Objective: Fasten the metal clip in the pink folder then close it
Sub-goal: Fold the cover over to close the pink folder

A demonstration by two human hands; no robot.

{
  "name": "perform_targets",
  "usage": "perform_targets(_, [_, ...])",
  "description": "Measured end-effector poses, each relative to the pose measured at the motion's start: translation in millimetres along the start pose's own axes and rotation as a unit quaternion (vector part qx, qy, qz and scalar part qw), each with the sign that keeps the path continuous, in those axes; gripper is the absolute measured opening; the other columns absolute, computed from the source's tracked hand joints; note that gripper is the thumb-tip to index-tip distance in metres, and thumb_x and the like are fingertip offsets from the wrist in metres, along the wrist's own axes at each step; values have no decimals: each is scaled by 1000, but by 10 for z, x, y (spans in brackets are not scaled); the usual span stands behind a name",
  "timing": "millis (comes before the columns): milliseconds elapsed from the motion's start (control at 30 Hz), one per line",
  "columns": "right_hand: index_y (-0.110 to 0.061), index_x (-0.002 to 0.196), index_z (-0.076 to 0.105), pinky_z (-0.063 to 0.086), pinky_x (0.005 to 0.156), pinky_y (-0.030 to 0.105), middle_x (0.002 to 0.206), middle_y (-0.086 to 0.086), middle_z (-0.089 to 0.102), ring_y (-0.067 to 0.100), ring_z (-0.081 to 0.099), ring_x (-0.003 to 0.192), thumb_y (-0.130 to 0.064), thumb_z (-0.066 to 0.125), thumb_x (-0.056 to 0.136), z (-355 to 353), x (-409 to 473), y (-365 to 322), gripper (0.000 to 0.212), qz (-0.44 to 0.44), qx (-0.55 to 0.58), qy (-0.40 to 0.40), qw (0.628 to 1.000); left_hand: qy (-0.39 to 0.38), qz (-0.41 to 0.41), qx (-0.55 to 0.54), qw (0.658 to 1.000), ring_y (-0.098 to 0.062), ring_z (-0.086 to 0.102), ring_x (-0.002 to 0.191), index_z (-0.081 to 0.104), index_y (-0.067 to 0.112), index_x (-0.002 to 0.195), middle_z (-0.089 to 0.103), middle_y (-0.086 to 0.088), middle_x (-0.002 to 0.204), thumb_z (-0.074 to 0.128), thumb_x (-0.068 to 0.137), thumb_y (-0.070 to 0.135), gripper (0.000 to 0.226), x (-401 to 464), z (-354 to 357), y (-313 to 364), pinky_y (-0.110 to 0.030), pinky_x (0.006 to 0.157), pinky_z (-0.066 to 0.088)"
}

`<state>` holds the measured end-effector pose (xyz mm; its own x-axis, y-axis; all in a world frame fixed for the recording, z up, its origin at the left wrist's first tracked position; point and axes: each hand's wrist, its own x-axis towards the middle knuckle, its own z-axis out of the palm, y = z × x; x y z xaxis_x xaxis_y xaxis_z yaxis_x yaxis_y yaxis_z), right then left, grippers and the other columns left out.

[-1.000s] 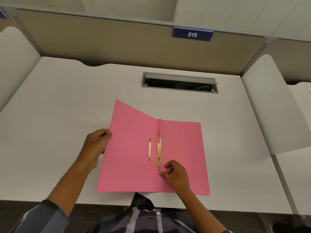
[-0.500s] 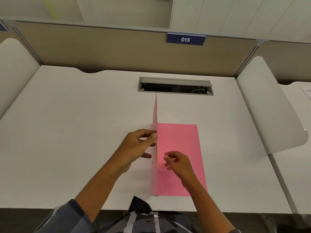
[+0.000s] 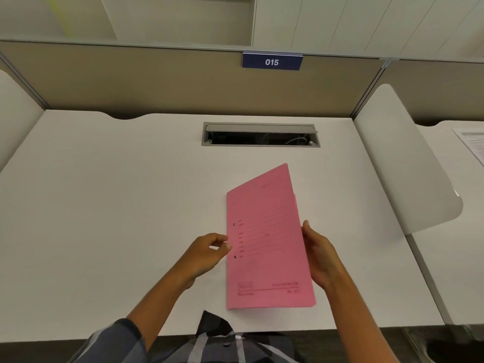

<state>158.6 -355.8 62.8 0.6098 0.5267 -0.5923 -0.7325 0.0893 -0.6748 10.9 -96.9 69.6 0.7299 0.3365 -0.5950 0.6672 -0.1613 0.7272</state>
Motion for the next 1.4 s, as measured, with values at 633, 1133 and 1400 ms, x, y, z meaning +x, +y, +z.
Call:
perform_targets(633, [-13, 114, 71, 60, 94, 48, 112, 4, 75, 26, 70, 104, -34, 57, 104, -642, 70, 165, 27, 15, -369, 197, 908, 16, -71, -17, 997, -23, 63, 125, 50, 20, 148, 60, 3, 131, 63, 101, 38, 52, 224, 409, -393, -44, 108, 53])
perform_targets(1133, [4, 92, 75, 58, 74, 36, 91, 15, 81, 25, 72, 79, -23, 59, 100, -839, 242, 176, 32, 81, -295, 222, 926, 56, -67, -58, 994, -21, 67, 115, 63, 21, 132, 66, 6, 120, 62, 103, 31, 30, 265, 538, -461, -36, 96, 56])
perform_targets(1400, [-2, 96, 75, 57, 96, 57, 101, 19, 77, 29, 65, 88, -13, 47, 104, -768, 184, 265, 31, 87, -278, 196, 936, 85, -78, -126, 985, -20, 72, 104, 71, 24, 118, 75, 1, 111, 64, 102, 18, 17, 270, 622, -479, -26, 75, 59])
